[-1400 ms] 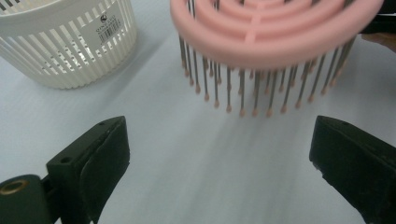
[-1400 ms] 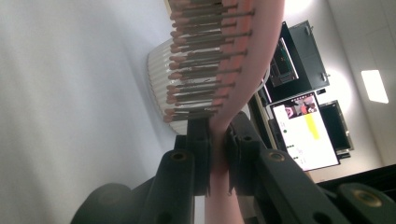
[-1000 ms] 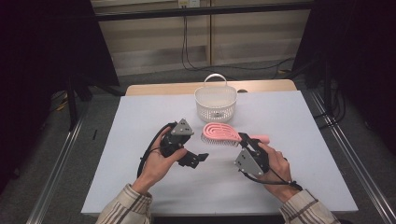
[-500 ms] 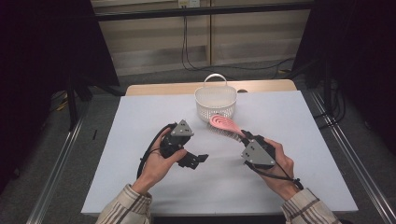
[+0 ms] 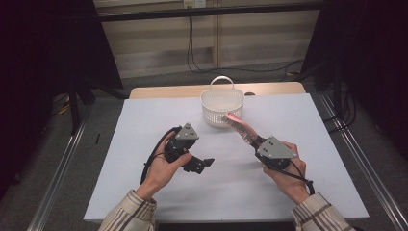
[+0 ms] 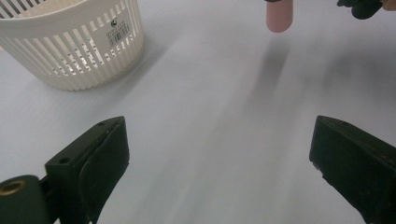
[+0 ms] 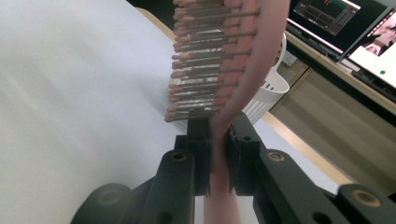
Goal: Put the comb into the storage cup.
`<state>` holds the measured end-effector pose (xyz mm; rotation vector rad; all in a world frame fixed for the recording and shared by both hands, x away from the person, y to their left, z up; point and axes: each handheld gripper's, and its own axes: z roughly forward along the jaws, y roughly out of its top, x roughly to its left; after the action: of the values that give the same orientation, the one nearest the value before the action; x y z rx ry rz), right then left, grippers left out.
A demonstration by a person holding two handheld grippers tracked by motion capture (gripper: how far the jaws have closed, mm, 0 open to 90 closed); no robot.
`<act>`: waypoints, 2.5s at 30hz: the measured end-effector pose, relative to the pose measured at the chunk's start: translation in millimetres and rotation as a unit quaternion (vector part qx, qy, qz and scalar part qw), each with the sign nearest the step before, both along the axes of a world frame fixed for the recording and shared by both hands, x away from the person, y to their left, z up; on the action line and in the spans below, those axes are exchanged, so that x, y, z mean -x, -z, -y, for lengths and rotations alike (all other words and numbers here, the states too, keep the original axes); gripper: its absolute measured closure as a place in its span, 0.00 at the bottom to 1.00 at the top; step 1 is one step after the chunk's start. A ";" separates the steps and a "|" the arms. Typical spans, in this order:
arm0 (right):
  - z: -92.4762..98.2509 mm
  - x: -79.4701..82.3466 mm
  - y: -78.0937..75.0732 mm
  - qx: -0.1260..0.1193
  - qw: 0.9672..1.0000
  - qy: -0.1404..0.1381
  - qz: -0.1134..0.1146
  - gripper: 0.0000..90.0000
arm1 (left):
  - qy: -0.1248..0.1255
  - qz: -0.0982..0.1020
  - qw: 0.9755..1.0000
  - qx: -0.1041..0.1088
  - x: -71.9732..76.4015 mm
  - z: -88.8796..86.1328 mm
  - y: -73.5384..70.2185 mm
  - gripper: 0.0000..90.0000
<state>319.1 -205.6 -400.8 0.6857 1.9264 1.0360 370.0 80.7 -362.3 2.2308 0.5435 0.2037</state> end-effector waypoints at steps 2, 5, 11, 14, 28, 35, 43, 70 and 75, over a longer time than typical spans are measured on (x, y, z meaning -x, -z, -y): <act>0.8 -0.4 0.2 -0.015 1.000 -0.003 -0.009 0.91 | 0.000 0.001 1.000 0.000 0.0 -0.3 -0.3 0.05; 2.3 -1.5 0.7 -0.040 0.999 -0.007 -0.024 0.91 | -0.002 0.002 1.000 0.002 0.0 -0.8 -0.5 0.05; 3.4 -1.1 1.1 -0.087 0.995 -0.018 -0.047 0.91 | -0.002 0.002 1.000 0.005 1.1 -0.9 -0.9 0.05; 4.4 -1.9 1.6 -0.108 0.992 -0.026 -0.057 0.91 | -0.001 0.004 1.000 0.005 2.2 -0.6 -1.5 0.05; 4.8 -2.3 6.3 -0.177 0.979 -0.063 -0.078 0.91 | -0.021 0.012 0.999 0.045 0.8 0.5 1.0 0.04; 6.2 -3.5 10.1 -0.215 0.968 -0.087 -0.098 0.91 | -0.034 0.034 0.995 0.086 0.6 -6.2 1.6 0.04; 6.2 -4.9 12.6 -0.244 0.958 -0.108 -0.107 0.91 | -0.023 0.068 0.991 0.117 5.2 -6.2 -1.9 0.05; -1.7 -2.4 13.2 -0.262 0.940 -0.185 -0.115 0.91 | 0.049 0.094 0.971 0.215 12.8 11.2 -9.3 0.05; -3.8 -2.5 13.0 -0.266 0.936 -0.198 -0.115 0.91 | 0.071 0.105 0.967 0.222 13.0 12.2 -9.9 0.06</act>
<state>321.6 -201.7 -413.8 0.7505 2.0442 1.8439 357.0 68.5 -352.4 1.7759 0.2780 0.2161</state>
